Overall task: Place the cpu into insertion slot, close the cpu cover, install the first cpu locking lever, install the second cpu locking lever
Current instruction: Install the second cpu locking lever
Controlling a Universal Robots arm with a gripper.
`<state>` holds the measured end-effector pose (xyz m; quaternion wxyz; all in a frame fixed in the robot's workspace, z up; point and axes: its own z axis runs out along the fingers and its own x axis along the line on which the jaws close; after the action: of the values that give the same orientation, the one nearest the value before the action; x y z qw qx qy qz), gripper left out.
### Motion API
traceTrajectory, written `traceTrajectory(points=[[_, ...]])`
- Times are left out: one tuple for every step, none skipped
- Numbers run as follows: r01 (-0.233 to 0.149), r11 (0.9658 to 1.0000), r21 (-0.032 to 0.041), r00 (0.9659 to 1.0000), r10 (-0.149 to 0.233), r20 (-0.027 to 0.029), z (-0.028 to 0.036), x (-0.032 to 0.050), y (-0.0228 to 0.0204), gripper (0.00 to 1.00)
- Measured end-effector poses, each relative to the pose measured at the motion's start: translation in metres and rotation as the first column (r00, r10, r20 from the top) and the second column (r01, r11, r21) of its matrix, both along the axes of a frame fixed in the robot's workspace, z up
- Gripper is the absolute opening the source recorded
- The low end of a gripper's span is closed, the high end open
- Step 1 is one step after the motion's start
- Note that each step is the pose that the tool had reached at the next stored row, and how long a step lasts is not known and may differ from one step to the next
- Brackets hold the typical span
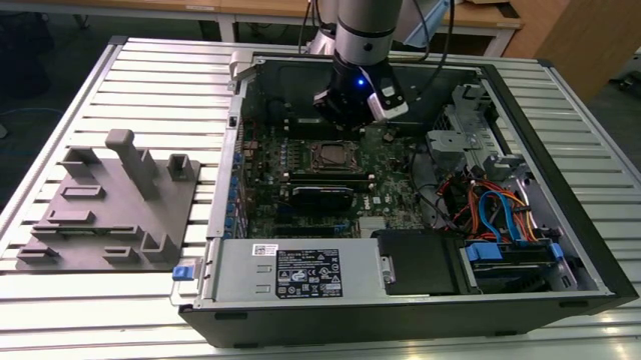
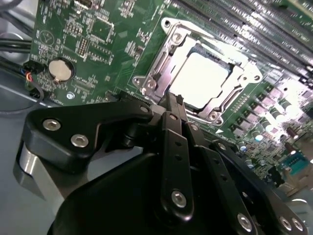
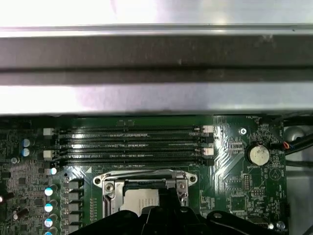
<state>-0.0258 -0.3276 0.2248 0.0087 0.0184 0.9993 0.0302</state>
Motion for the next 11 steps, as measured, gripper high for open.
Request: traceTrajectory(points=[[0.0, 1.0, 0.0, 1.0, 0.0, 0.0, 0.0, 0.0, -0.0016, 0.11], [0.0, 1.0, 0.0001, 1.0, 0.0, 0.0, 0.0, 0.0, -0.0033, 0.11], [0.0, 1.0, 0.0002, 1.0, 0.0, 0.0001, -0.0001, 0.0, -0.0049, 0.11], [0.0, 1.0, 0.0001, 1.0, 0.0, 0.0001, 0.0, 0.0, -0.0064, 0.11], [0.0, 1.0, 0.0001, 1.0, 0.0, 0.0, 0.0, 0.0, -0.0077, 0.11], [0.0, 1.0, 0.0001, 1.0, 0.0, 0.0, 0.0, 0.0, -0.0089, 0.11], [0.0, 1.0, 0.0001, 1.0, 0.0, 0.0, 0.0, 0.0, -0.0099, 0.11], [0.0, 1.0, 0.0001, 1.0, 0.0, 0.0001, 0.0, 0.0, -0.0108, 0.11], [0.0, 1.0, 0.0002, 1.0, 0.0, 0.0001, 0.0, 0.0, -0.0115, 0.11], [0.0, 1.0, 0.0002, 1.0, 0.0, 0.0001, -0.0001, 0.0, -0.0121, 0.11], [0.0, 1.0, 0.0002, 1.0, 0.0, 0.0001, -0.0001, 0.0, -0.0124, 0.11]])
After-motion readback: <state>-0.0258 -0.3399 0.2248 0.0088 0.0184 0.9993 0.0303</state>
